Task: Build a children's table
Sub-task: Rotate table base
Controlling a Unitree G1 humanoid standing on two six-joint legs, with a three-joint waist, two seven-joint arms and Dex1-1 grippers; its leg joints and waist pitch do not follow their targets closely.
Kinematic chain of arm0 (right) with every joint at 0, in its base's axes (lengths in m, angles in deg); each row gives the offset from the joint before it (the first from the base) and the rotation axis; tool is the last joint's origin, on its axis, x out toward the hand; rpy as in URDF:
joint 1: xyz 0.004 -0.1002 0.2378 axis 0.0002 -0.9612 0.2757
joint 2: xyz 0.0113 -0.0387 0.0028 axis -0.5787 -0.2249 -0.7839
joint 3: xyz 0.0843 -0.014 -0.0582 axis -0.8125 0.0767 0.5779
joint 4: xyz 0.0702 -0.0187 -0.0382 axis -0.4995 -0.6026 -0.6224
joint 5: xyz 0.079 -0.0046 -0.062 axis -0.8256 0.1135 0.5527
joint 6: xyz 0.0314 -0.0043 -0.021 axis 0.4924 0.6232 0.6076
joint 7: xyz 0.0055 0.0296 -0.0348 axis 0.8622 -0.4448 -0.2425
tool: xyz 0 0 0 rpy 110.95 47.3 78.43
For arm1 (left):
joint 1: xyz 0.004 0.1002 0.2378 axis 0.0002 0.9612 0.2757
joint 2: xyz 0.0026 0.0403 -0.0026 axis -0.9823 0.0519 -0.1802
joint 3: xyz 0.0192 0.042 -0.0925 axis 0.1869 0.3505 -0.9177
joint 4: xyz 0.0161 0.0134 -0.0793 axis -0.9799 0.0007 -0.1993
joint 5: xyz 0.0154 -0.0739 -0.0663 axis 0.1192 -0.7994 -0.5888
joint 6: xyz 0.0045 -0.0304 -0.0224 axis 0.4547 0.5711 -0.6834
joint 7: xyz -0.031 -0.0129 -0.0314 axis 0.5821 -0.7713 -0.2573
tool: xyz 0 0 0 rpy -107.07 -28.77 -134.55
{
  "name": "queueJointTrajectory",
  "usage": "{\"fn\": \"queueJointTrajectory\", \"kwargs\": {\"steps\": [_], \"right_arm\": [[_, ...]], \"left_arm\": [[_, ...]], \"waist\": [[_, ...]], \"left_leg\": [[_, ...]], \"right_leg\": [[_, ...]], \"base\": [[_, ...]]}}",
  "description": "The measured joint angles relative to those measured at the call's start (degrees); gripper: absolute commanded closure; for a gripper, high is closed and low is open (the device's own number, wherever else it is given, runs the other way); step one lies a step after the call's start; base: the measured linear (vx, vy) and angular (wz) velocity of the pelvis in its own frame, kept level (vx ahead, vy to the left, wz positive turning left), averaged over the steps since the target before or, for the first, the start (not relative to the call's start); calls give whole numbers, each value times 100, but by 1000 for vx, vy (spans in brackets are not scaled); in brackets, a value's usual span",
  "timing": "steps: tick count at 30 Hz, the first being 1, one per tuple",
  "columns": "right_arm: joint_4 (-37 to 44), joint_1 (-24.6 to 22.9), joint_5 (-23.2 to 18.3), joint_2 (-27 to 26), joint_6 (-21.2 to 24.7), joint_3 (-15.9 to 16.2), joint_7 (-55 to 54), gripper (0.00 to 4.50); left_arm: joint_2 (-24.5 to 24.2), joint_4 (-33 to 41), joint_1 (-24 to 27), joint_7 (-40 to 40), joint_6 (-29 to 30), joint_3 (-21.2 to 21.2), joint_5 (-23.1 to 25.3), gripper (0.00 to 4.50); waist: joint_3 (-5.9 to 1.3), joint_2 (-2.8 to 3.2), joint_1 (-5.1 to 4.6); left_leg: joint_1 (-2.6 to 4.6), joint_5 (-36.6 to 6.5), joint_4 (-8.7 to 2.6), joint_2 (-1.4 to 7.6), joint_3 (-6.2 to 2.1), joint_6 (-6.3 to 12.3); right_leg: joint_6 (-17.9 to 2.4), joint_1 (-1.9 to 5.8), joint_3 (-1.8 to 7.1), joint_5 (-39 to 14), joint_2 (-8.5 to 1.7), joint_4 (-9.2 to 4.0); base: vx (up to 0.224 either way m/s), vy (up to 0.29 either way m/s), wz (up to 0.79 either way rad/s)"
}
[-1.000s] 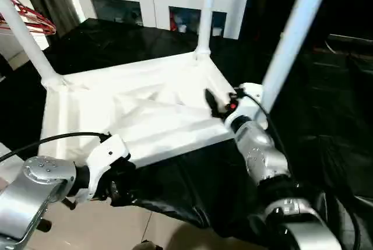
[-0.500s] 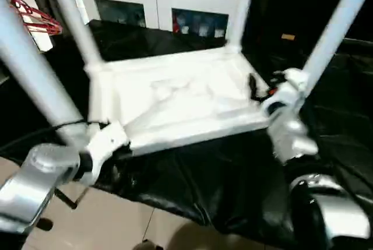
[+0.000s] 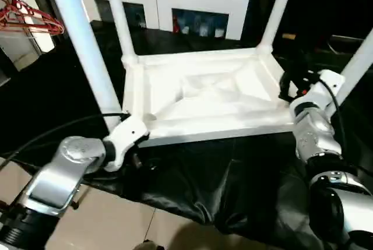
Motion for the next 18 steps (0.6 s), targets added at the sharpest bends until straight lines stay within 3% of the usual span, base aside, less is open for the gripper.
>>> {"fn": "queueJointTrajectory", "kwargs": {"steps": [6, 8, 9, 11, 16, 18], "right_arm": [[705, -580, -75, -114, 191, 208, 855, 0], [1448, -1021, -270, -132, 486, 480, 1564, 0], [1598, -1109, -326, -131, 602, 547, 1706, 0], [2737, -1821, -567, -25, 1055, 1044, 2568, 0], [4044, -2704, -797, 471, 1647, 1656, 3578, 0], [4319, -3097, -814, 894, 1875, 1656, 3924, 0]], "left_arm": [[149, 523, 380, -453, 185, -826, -1189, 8], [-98, 714, 620, -696, 374, -1044, -1479, 8], [-143, 715, 661, -742, 407, -1086, -1507, 8], [-676, 764, 1086, -1027, 542, -1238, -1601, 8], [-1329, 696, 1431, -1201, 622, -1690, -1558, 8], [-1723, 552, 1623, -1276, 715, -2144, -1544, 8]], "waist": [[-1, 6, -15], [-3, 4, -49], [-3, 4, -51], [-5, -4, -56], [-6, -28, 26], [-7, -43, 48]], "left_leg": [[-2, 4, -2, 7, 1, 8], [10, 3, -6, 9, 1, 9], [7, 4, -7, 9, 1, 9], [11, 4, -14, 12, -1, 9], [11, 10, -13, 10, -3, 16], [20, 8, -14, 8, -4, 16]], "right_leg": [[0, -9, -5, -1, 4, 7], [2, -3, -4, -2, 5, 8], [3, -6, -4, -3, 5, 8], [13, -5, -3, -9, 12, 6], [47, 7, 0, -29, 10, -3], [57, 26, 3, -35, 10, -21]], "base": [[0, 0, 0], [0, 0, 0], [0, 0, 0], [0, 0, 0], [0, 0, 0], [0, 0, 0]]}}
